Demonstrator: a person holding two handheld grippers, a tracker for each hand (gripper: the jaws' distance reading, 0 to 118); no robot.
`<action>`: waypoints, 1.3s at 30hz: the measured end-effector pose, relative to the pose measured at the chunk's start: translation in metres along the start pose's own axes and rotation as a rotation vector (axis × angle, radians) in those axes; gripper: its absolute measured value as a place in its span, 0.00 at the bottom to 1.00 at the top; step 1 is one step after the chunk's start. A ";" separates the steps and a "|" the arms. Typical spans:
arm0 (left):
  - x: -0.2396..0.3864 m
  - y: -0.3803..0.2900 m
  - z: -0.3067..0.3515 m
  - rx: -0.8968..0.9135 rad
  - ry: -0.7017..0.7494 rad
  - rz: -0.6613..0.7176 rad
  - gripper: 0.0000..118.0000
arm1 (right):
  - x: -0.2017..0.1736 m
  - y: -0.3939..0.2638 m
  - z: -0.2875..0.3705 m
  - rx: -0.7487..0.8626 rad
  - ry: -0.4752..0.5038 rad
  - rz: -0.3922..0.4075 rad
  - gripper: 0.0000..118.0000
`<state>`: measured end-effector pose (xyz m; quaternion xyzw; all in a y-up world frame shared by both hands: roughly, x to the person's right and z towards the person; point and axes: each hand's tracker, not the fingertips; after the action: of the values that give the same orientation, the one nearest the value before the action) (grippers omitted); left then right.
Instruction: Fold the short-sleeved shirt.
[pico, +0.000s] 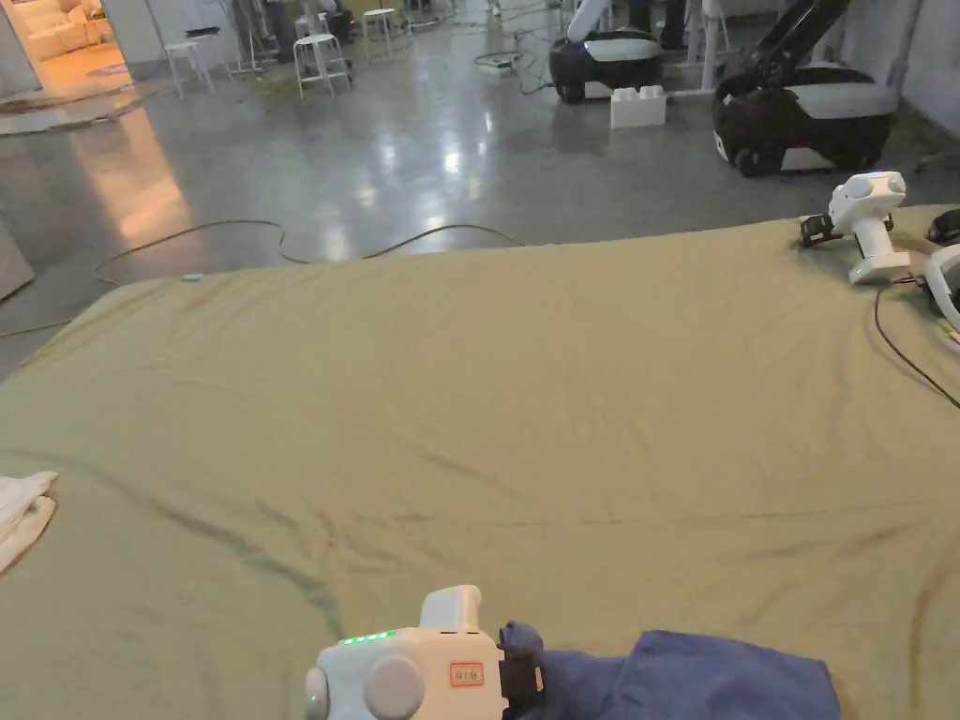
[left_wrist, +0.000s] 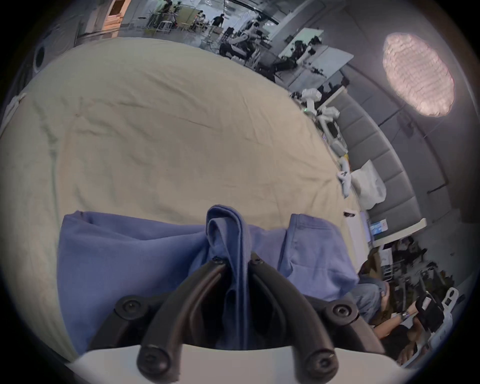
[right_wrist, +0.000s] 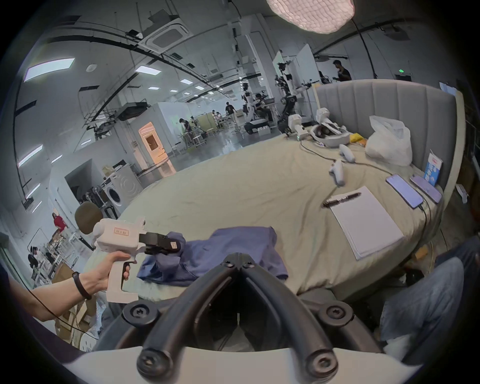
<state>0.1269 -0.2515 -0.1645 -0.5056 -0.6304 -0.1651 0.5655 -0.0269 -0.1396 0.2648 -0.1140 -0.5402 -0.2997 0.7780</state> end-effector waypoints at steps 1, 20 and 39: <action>0.001 0.000 0.004 0.023 -0.018 -0.006 0.21 | 0.005 -0.003 -0.001 -0.013 -0.006 -0.024 0.00; -0.022 -0.039 -0.039 0.008 -0.187 0.281 0.06 | 0.011 -0.005 0.000 -0.050 -0.008 -0.057 0.00; -0.168 -0.055 0.035 0.139 -0.328 0.604 0.66 | -0.009 -0.008 -0.017 -0.104 0.058 -0.027 0.00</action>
<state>0.0373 -0.3233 -0.3029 -0.6492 -0.5446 0.1364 0.5131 -0.0208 -0.1511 0.2487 -0.1384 -0.5024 -0.3409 0.7825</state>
